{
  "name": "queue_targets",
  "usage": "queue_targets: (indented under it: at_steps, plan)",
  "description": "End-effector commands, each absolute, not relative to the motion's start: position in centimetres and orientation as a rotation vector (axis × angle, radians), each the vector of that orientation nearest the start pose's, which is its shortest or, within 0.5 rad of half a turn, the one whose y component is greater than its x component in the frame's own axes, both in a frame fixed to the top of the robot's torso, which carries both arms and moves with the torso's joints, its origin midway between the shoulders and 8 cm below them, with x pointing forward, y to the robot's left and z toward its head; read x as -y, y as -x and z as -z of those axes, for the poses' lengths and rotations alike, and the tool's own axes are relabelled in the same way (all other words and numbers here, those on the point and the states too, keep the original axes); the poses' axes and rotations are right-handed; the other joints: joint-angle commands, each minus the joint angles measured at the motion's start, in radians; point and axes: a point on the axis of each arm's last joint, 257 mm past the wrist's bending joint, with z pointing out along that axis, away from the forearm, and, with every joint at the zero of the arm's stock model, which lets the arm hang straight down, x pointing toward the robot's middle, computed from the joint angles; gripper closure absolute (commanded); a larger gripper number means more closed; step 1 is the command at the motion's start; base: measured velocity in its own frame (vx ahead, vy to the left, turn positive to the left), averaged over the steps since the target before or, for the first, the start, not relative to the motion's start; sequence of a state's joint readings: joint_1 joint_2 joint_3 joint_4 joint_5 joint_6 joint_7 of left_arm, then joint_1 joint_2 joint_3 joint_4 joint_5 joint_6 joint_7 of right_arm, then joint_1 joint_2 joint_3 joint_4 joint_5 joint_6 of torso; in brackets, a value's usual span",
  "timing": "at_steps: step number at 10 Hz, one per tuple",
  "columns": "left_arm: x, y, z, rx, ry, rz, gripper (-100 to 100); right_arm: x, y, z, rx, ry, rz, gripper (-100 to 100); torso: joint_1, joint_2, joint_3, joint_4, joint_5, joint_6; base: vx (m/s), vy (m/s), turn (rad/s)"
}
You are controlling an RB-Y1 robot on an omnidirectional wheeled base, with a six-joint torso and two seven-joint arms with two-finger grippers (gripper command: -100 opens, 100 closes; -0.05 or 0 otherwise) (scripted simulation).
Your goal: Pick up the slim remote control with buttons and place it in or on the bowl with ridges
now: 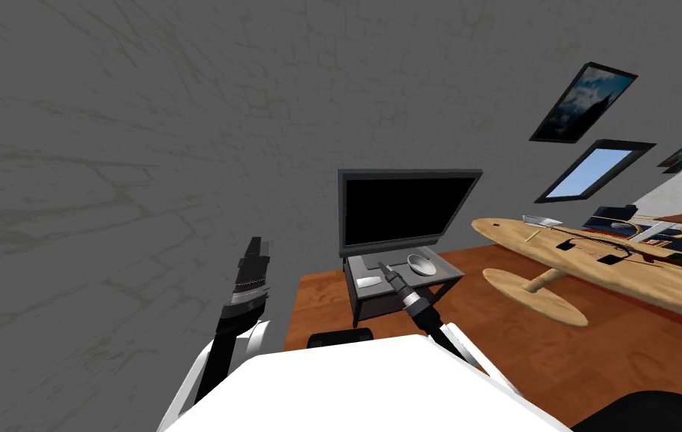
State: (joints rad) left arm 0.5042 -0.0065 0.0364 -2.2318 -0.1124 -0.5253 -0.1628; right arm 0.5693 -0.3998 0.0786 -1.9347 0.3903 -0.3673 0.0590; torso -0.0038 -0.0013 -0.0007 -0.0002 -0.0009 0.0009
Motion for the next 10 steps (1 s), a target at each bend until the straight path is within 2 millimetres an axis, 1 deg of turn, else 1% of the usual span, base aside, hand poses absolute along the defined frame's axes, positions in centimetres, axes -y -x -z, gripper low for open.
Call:
queue_targets:
  at_steps: [1,2,3,5,6,7,8,9,10]
  plan:
    - [-28.0,-34.9,-0.6,-0.728,0.542,1.039,0,26.4,-36.0,25.1,-1.612,-0.368,-0.779,-100,0.000,0.000,0.000,0.000,0.000,0.000,-0.023,-0.024,0.339]
    - [-28.0,-34.9,-0.6,-0.728,0.541,1.039,0,27.0,-35.4,26.6,-1.665,-0.335,-0.749,-100,0.001,0.000,0.000,0.000,0.000,-0.001,-0.043,-0.036,0.440]
    - [-28.0,-34.9,-0.6,-0.728,0.541,1.039,0,27.2,-35.2,27.4,-1.684,-0.327,-0.731,-100,0.000,0.001,0.000,0.000,0.000,-0.001,-0.031,-0.030,0.287]
    - [-28.0,-34.9,-0.6,-0.728,0.541,1.039,0,29.0,-33.5,31.7,-1.810,-0.274,-0.658,-100,0.001,0.000,0.000,0.000,0.000,-0.001,-0.046,-0.021,0.454]
    - [-28.0,-34.9,-0.6,-0.728,0.541,1.039,0,29.1,-33.3,32.1,-1.825,-0.249,-0.641,-100,0.000,0.001,0.001,0.000,0.000,-0.001,-0.045,-0.024,0.318]
    - [-28.0,-34.9,-0.6,-0.728,0.542,1.039,0,30.1,-32.2,34.2,-1.890,-0.223,-0.605,-100,0.001,0.001,0.001,0.000,0.000,0.000,-0.039,-0.019,0.383]
    - [-28.0,-34.9,-0.6,-0.728,0.541,1.039,0,30.0,-32.1,34.3,-1.895,-0.209,-0.597,-100,0.001,0.001,0.001,0.000,0.000,0.000,-0.031,-0.019,0.197]
    - [-28.0,-34.9,-0.6,-0.728,0.542,1.039,0,31.0,-30.9,36.4,-1.959,-0.178,-0.562,-100,0.001,0.000,0.000,0.000,0.000,0.000,-0.053,-0.020,0.320]
    - [-28.0,-34.9,-0.6,-0.728,0.541,1.039,0,31.1,-30.8,36.6,-1.965,-0.167,-0.555,-100,0.000,0.001,0.001,0.000,0.000,0.000,-0.045,-0.017,0.240]
